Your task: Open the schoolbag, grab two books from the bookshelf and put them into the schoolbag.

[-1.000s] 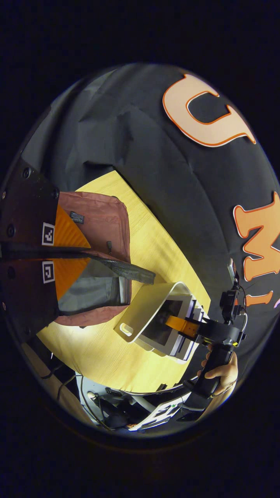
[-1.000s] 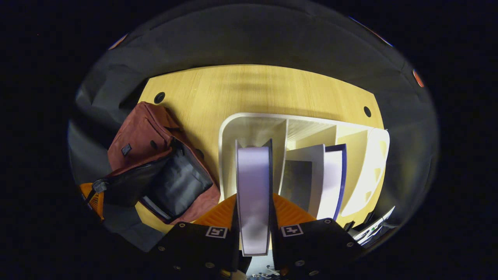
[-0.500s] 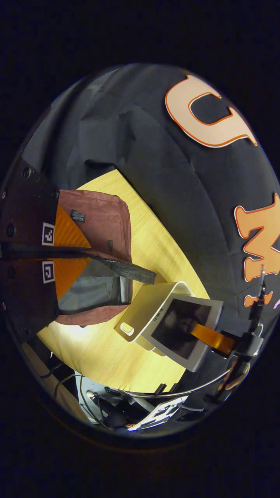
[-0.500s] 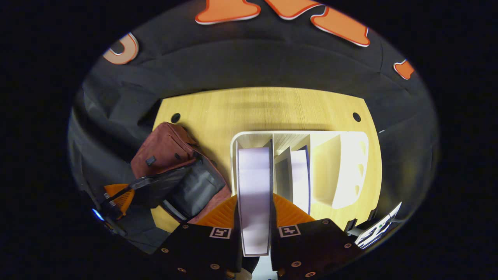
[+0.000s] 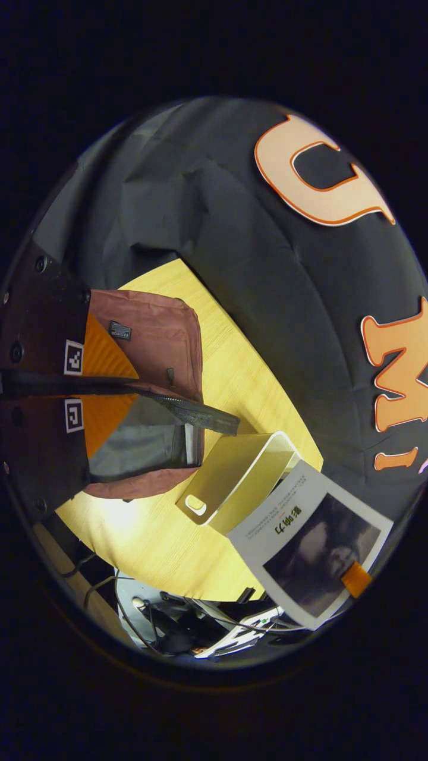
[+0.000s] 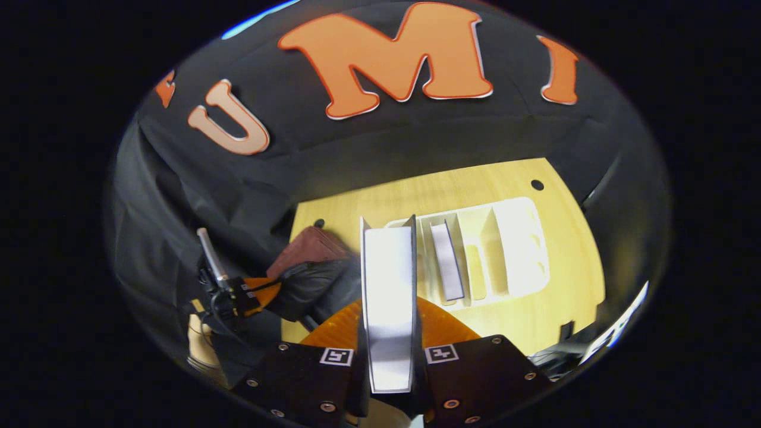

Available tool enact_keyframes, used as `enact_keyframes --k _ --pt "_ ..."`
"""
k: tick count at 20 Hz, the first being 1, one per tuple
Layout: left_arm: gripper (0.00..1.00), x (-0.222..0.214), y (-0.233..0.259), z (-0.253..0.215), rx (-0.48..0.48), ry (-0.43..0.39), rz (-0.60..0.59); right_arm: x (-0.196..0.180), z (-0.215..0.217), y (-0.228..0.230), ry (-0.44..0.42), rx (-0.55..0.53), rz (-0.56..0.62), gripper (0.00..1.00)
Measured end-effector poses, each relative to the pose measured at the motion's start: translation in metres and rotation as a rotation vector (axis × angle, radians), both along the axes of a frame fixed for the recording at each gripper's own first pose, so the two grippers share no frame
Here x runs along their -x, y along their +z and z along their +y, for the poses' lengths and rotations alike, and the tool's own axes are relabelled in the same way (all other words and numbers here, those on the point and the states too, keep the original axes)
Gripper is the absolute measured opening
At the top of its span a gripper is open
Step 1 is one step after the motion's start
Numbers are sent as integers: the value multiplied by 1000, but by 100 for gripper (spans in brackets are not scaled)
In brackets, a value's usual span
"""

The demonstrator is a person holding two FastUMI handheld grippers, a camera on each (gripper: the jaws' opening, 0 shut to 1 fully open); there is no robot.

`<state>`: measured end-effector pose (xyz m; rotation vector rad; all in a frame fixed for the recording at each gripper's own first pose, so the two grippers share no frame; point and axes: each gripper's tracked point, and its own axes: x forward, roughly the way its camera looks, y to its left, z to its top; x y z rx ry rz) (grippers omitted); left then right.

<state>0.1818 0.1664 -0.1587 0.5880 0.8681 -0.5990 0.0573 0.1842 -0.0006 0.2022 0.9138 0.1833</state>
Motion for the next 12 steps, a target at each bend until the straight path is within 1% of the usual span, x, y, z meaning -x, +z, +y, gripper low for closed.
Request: enact_keyframes --k 3,4,6,8,10,12 --pt "1 -1 5 -3 -1 -3 -7 29 15 -32 -31 -180 12 29" --pt "1 -2 7 -5 0 -5 -11 34 23 -49 -59 -246 18 29" --pt "0 -1 11 -8 0 -7 -13 42 40 -81 -110 -361 17 29" --pt "1 1 15 -8 -8 -14 -22 42 58 -121 -156 -486 48 29" --pt "1 2 22 -11 -3 -13 -26 42 80 -157 -204 -558 90 28" --pt "1 5 27 -13 -2 -13 -31 39 87 -184 -239 -568 87 29"
